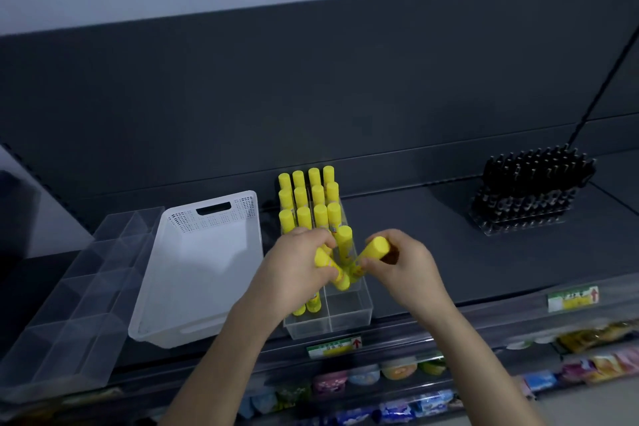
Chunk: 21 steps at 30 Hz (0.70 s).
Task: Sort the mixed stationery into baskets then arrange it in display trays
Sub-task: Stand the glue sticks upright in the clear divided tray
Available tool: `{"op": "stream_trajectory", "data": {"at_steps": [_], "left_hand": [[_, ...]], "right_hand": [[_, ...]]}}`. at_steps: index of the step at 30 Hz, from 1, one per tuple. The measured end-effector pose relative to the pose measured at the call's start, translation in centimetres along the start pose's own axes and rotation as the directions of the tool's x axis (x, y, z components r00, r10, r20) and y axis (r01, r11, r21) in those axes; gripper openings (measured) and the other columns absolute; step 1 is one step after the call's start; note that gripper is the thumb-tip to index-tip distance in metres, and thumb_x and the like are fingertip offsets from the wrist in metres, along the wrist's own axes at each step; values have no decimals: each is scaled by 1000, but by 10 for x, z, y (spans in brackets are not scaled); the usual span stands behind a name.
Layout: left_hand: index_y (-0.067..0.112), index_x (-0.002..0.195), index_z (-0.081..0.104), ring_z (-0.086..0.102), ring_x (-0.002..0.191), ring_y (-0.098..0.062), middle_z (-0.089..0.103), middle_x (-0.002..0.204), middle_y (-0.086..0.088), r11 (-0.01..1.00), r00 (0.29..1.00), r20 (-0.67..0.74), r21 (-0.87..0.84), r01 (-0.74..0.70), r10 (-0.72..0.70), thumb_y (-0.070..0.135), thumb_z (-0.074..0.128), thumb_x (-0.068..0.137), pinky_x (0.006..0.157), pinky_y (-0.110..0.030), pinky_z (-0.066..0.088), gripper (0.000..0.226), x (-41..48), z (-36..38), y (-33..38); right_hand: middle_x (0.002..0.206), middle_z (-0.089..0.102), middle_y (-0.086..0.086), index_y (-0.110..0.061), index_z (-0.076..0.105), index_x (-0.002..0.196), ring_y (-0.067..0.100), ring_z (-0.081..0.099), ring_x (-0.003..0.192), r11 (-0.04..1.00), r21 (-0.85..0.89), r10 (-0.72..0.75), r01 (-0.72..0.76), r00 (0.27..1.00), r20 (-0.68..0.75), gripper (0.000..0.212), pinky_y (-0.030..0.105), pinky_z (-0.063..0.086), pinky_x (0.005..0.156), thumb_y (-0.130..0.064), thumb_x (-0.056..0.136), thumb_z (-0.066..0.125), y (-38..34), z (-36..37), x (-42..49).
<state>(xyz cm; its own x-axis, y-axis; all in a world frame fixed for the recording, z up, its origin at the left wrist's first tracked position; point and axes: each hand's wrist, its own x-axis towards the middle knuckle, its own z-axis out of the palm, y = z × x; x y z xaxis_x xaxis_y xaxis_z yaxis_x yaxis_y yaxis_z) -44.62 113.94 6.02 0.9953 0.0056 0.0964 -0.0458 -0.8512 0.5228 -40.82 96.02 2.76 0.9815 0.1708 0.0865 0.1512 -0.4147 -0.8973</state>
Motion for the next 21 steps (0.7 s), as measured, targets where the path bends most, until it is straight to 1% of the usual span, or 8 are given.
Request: {"op": "stream_trajectory", "data": {"at_steps": [1,3,6,8,10,13,16,21], "left_hand": [[31,106,56,53,81,-10,51,91,14,999,1000,26,44,-9,8,27,74,76,63,-25,41,35,2,3,0],[30,103,48,52,75,-10,49,83,13,995,999,41,102,-20,16,25,74,76,55,-24,36,38,5,11,1],[27,102,45,45,77,-13,46,84,9,982,998,26,183,-53,49,22,73,77,53,-22,27,38,9,24,-3],[25,102,47,42,81,-13,49,86,7,981,998,6,185,-59,59,20,72,77,58,-24,28,36,10,30,-7],[25,102,50,43,86,-14,52,87,7,981,998,-4,186,-63,65,22,73,76,66,-27,30,36,10,34,-12],[29,104,53,45,96,-14,57,98,11,961,995,-11,259,-97,104,30,75,73,75,-27,23,37,12,41,-18],[33,105,54,43,101,-12,56,102,14,947,992,-15,299,-118,129,36,75,72,76,-25,13,39,12,47,-22],[34,109,54,44,104,-13,57,105,15,936,989,-9,326,-134,145,39,74,73,80,-26,13,42,10,54,-27]], "right_hand": [[81,61,-7,-28,61,84,0,56,68,998,-57,-29,31,999,29,22,8,41,58,-14,74,76,0,1,1],[88,61,-5,-29,60,87,3,57,76,991,-103,-74,81,995,72,25,7,41,63,-13,75,75,-1,3,3],[82,63,-10,-33,58,84,2,58,74,988,-98,-114,123,989,98,29,8,42,62,-11,75,74,-3,4,6],[76,63,-11,-33,58,83,0,58,71,990,-76,-110,118,988,108,29,12,46,61,-11,74,74,-2,4,9],[75,64,-9,-30,60,85,3,58,70,988,-105,-100,116,984,149,26,17,49,61,-12,73,75,1,5,10],[75,64,-5,-23,63,88,10,59,70,973,-188,-94,136,971,220,23,25,50,63,-8,73,72,8,13,8],[79,62,-3,-20,63,88,15,57,73,957,-235,-107,169,961,256,20,34,50,65,-7,73,67,13,21,6],[83,60,-1,-20,61,89,16,56,77,953,-253,-99,169,959,267,20,38,51,68,-7,74,67,14,20,9]]}}
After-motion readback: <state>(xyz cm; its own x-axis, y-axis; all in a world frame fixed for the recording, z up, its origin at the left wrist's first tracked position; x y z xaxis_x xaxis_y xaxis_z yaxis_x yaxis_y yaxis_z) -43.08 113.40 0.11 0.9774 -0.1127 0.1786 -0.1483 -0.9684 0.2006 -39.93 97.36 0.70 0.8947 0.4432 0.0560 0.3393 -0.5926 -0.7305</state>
